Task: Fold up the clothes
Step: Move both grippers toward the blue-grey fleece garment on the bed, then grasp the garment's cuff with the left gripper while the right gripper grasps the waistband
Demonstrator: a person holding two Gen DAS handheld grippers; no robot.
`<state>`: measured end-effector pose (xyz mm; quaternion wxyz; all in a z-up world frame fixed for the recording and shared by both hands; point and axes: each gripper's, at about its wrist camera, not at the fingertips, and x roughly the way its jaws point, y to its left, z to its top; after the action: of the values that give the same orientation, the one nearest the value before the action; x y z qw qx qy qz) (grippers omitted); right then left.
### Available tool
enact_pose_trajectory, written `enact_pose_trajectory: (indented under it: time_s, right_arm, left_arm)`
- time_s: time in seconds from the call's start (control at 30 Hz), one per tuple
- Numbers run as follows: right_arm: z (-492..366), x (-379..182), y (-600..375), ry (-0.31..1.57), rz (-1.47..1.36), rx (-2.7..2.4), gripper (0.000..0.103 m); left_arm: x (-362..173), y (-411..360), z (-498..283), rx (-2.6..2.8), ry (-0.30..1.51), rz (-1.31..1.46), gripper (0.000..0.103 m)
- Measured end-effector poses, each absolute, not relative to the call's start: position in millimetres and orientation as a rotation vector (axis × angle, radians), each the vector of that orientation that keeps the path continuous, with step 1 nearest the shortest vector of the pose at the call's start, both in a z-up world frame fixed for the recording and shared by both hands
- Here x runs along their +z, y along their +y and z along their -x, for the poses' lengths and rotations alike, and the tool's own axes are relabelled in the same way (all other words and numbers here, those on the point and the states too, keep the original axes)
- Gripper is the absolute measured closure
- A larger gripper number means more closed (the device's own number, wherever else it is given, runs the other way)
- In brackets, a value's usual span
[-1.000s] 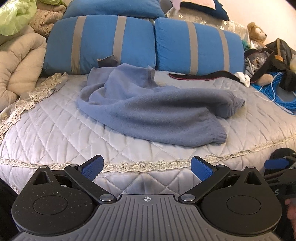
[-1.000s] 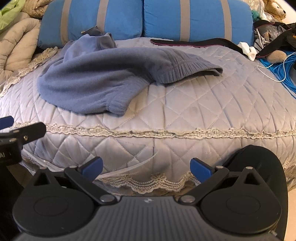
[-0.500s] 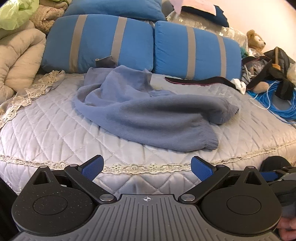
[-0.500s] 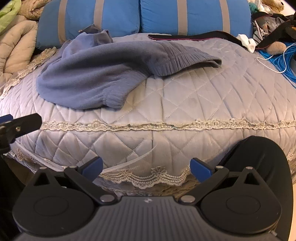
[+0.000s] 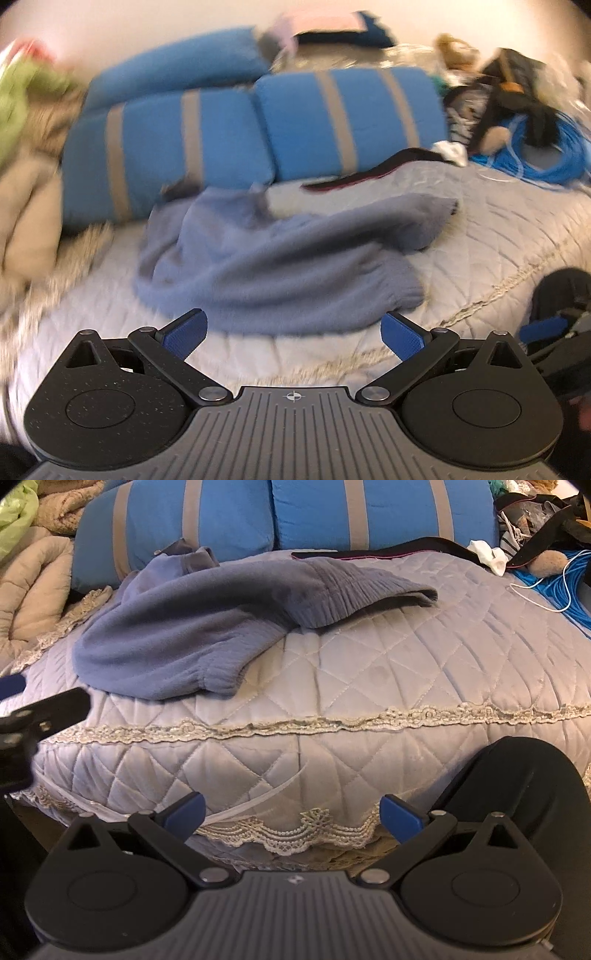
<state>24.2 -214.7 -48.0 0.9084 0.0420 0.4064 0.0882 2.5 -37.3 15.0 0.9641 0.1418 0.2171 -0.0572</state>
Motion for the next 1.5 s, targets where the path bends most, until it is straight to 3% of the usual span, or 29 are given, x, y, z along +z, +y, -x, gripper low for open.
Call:
enact_pose_trajectory:
  time_s: [0.47, 0.87, 1.1, 1.27, 1.33, 1.43, 1.5]
  right_arm:
    - [-14.4, -49.3, -220.9, 0.837, -0.103, 0.226, 0.000]
    - [-4.2, -49.8, -219.6, 0.806, -0.046, 0.248, 0.000]
    - [-4.9, -52.2, -222.6, 0.797, -0.090, 0.263, 0.000]
    - [-6.4, -53.6, -221.9, 0.813, -0.089, 0.255, 0.000]
    - [-6.9, -53.9, -222.7, 0.818, -0.090, 0.252, 0.000]
    - [-5.9, -53.6, -223.4, 0.809, -0.098, 0.258, 0.000]
    - [-6.2, -54.1, -223.3, 0.812, -0.097, 0.256, 0.000]
  left_arm:
    - [-19.5, -95.2, -34.0, -0.290, 0.301, -0.862, 0.000]
    - [-59.1, -113.1, -42.5, -0.423, 0.131, -1.194, 0.001]
    - [-90.3, -115.9, -27.4, -0.445, -0.040, -1.428, 0.013]
    - [-98.8, -121.1, -29.4, -0.442, -0.085, -1.507, 0.014]
    - [-99.6, -122.1, -30.3, -0.449, -0.087, -1.513, 0.019]
    - [-98.9, -122.6, -31.6, -0.460, -0.068, -1.506, 0.054]
    - [-99.4, -122.6, -34.0, -0.459, -0.041, -1.497, 0.084]
